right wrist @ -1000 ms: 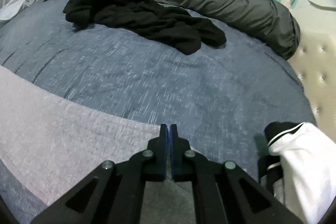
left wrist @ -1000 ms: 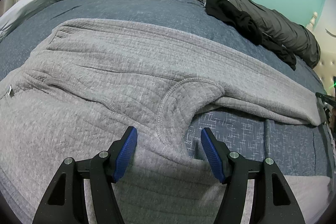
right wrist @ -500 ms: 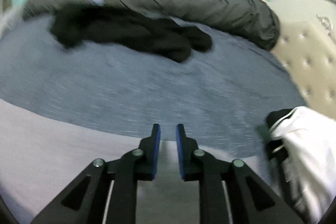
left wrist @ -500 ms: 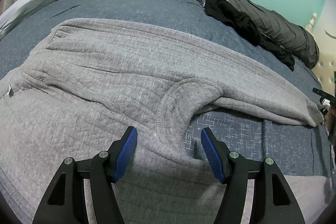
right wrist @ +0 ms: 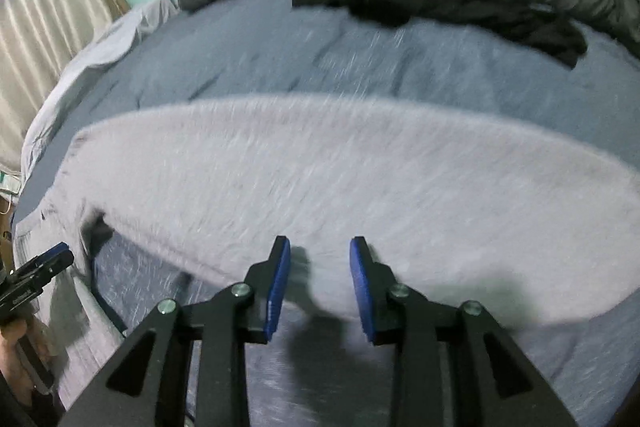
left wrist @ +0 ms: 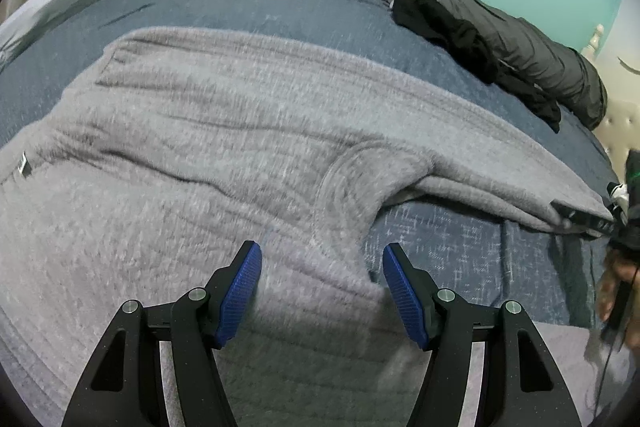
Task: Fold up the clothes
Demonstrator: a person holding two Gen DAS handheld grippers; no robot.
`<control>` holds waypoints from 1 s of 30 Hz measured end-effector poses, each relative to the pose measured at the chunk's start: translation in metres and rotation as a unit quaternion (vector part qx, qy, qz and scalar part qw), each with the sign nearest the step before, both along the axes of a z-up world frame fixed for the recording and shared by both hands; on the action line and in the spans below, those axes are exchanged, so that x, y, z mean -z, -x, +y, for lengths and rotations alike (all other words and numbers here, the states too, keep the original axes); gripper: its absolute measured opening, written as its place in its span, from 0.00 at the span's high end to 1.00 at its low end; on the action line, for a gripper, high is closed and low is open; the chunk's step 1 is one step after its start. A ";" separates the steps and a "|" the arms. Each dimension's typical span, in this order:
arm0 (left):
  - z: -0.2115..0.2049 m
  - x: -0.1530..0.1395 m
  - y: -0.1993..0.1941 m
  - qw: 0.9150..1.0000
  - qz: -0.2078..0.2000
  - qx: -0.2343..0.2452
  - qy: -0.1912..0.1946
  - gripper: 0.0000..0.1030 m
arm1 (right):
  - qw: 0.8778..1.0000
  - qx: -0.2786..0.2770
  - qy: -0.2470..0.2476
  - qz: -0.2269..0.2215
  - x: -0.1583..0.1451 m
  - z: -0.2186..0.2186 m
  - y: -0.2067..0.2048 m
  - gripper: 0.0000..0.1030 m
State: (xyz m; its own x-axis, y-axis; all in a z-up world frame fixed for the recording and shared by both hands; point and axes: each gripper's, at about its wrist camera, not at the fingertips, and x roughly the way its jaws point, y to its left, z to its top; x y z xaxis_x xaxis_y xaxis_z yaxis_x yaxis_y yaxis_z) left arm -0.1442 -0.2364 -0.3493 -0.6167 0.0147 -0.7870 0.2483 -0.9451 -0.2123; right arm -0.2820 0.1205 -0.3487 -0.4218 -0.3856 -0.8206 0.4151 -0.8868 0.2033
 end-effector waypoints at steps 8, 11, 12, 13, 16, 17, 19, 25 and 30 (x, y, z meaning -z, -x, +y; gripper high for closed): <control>-0.006 -0.001 -0.001 1.000 0.002 0.000 -0.008 0.35 | 1.000 0.029 -0.003 0.001 0.004 -0.002 -0.016 0.70; -0.006 -0.002 -0.002 1.000 0.004 -0.001 -0.007 0.35 | 0.998 0.060 -0.019 0.016 -0.003 0.021 -0.012 0.70; -0.005 -0.002 -0.001 1.000 0.005 0.000 -0.006 0.35 | 0.997 0.070 -0.022 0.006 -0.001 0.030 -0.006 0.70; -0.005 -0.002 -0.001 1.000 0.005 0.001 -0.006 0.35 | 0.997 0.076 -0.022 -0.010 0.004 0.037 -0.003 0.70; -0.003 -0.002 0.000 1.000 0.004 0.002 -0.007 0.35 | 0.996 0.074 0.015 -0.037 0.006 0.063 0.001 0.71; -0.002 -0.002 0.001 1.000 0.004 0.003 -0.008 0.35 | 0.996 0.078 0.017 -0.032 0.002 0.070 0.001 0.70; 0.000 -0.002 0.001 1.000 0.004 0.004 -0.006 0.34 | 0.994 0.106 0.010 -0.006 -0.009 0.090 0.000 0.70; -0.001 -0.001 0.001 1.000 0.003 0.003 -0.006 0.34 | 0.975 0.221 -0.016 0.021 -0.019 0.173 0.021 0.70; 0.002 -0.001 0.002 1.000 0.004 -0.002 -0.002 0.34 | 0.957 0.279 -0.040 0.063 -0.032 0.240 0.039 0.70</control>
State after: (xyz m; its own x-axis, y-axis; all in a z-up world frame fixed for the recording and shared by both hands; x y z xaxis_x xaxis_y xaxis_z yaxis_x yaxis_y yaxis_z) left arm -0.1462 -0.2348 -0.3481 -0.6229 0.0154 -0.7822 0.2507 -0.9431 -0.2183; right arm -0.3211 0.3600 -0.3171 -0.6412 -0.0104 -0.7673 -0.1106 -0.9882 0.1058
